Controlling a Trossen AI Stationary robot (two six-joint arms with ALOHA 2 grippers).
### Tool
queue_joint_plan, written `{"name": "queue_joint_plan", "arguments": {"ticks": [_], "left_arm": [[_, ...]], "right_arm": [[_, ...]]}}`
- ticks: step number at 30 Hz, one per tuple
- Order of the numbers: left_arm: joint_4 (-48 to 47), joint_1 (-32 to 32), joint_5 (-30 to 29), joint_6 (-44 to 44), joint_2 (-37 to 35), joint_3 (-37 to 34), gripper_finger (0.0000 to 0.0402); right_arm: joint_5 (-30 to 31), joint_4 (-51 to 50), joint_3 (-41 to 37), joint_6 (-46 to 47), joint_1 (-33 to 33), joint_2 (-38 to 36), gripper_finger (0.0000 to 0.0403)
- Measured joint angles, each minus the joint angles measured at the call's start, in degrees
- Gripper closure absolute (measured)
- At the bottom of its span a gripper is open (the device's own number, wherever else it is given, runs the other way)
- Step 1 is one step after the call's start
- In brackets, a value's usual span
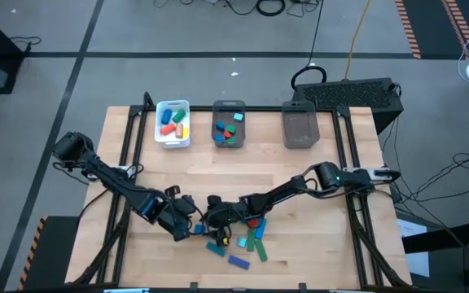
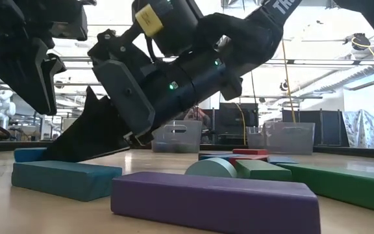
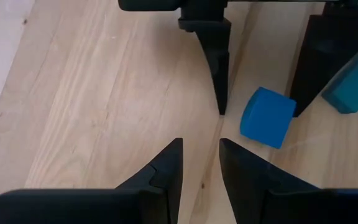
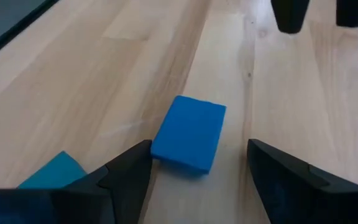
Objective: Sort blocks by size
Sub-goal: Put the blue half circle block into the left black bin
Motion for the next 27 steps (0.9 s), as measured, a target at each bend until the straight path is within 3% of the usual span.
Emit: {"name": "queue_joint_plan", "arguments": {"ticks": [18, 27], "left_arm": [[2.7, 0.0, 0.0, 0.0, 0.0, 0.0, 0.0295], [2.9, 0.0, -0.2, 0.1, 0.0, 0.0, 0.0295]], "right_arm": [[-0.2, 1.1, 0.0, 0.1, -0.1, 0.0, 0.0216], [-0.4, -0.7, 0.0, -0.1, -0.6, -0.1, 0.0279]]}}
